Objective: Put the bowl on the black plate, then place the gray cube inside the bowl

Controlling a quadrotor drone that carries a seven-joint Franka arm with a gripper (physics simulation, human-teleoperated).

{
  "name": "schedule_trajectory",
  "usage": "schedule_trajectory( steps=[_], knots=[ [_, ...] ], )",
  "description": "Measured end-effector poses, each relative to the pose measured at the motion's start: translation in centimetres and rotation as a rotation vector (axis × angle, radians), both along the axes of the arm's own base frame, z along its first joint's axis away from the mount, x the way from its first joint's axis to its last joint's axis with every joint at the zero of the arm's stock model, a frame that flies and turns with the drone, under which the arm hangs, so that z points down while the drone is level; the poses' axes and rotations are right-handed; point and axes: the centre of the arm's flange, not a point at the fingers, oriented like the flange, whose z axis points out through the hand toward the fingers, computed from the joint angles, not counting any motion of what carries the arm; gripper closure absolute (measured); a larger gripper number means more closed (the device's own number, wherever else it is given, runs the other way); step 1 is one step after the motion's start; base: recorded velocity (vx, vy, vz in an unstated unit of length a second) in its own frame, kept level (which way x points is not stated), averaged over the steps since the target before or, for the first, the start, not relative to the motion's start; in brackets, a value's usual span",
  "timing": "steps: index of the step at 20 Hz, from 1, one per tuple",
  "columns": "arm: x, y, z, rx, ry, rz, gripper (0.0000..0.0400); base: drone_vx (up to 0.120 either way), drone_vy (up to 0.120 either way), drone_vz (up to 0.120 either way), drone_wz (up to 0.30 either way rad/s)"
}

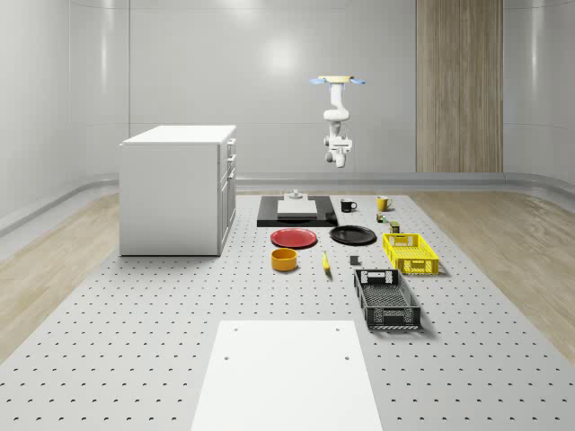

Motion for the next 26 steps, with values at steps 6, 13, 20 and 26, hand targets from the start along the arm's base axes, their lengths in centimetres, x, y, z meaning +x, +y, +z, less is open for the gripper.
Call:
schedule_trajectory(
  steps=[6, 13, 20, 26],
  knots=[
    [-0.4, 0.0, 4.3, 0.0, -0.005, 0.0, 0.0, 0.0, 0.0, 0.0, 0.0],
    [-0.1, 0.0, 7.8, 0.0, -0.01, 0.0, 0.0, 0.057, -0.063, 0.0, 0.0],
    [0.0, 0.0, 9.0, 0.0, -0.016, 0.0, 0.0, 0.12, -0.12, 0.0, 0.0],
    [-0.1, 0.0, 9.3, 0.0, -0.02, 0.0, 0.0, 0.12, -0.12, 0.0, 0.0]
  ],
)
